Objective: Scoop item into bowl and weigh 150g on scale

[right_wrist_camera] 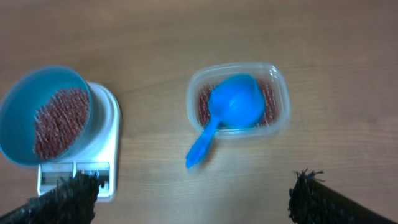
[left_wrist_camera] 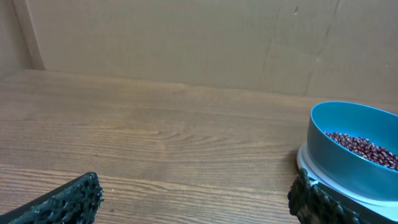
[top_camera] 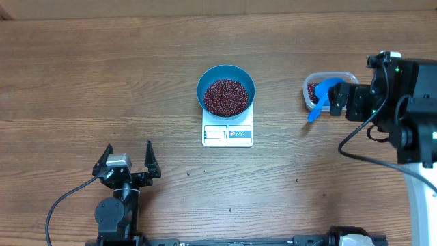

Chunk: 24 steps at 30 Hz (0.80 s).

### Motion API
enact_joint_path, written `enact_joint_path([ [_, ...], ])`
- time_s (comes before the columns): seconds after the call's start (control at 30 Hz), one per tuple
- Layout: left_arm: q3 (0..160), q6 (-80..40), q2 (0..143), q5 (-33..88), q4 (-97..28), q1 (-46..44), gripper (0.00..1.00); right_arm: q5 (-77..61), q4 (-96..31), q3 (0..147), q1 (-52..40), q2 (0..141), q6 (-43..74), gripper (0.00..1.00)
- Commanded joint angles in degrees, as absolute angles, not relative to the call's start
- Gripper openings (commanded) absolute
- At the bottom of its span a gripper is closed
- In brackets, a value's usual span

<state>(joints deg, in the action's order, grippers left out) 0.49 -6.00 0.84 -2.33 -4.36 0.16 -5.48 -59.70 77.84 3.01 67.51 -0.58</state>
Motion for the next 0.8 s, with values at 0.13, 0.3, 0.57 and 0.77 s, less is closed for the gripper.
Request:
enact_joint_path([
  [0.13, 0.3, -5.3, 0.2, -1.9, -4.3, 0.7, 0.99, -17.8, -34.0, 57.4, 3.4, 56.9, 0.0, 1.0],
  [0.3, 0.3, -5.3, 0.2, -1.9, -4.3, 0.7, 0.99, -21.8, -11.6, 39.3, 3.3, 47.5, 0.0, 1.0],
  [0.57, 0.3, -5.3, 0.2, -1.9, -4.3, 0.7, 0.99, -22.4, 19.5, 12.3, 3.3, 29.1, -0.1, 1.0],
  [0.77, 0.3, -5.3, 0.2, -1.9, -4.3, 0.7, 1.0, -22.4, 23.5, 0.9, 3.3, 19.2, -0.1, 1.0],
])
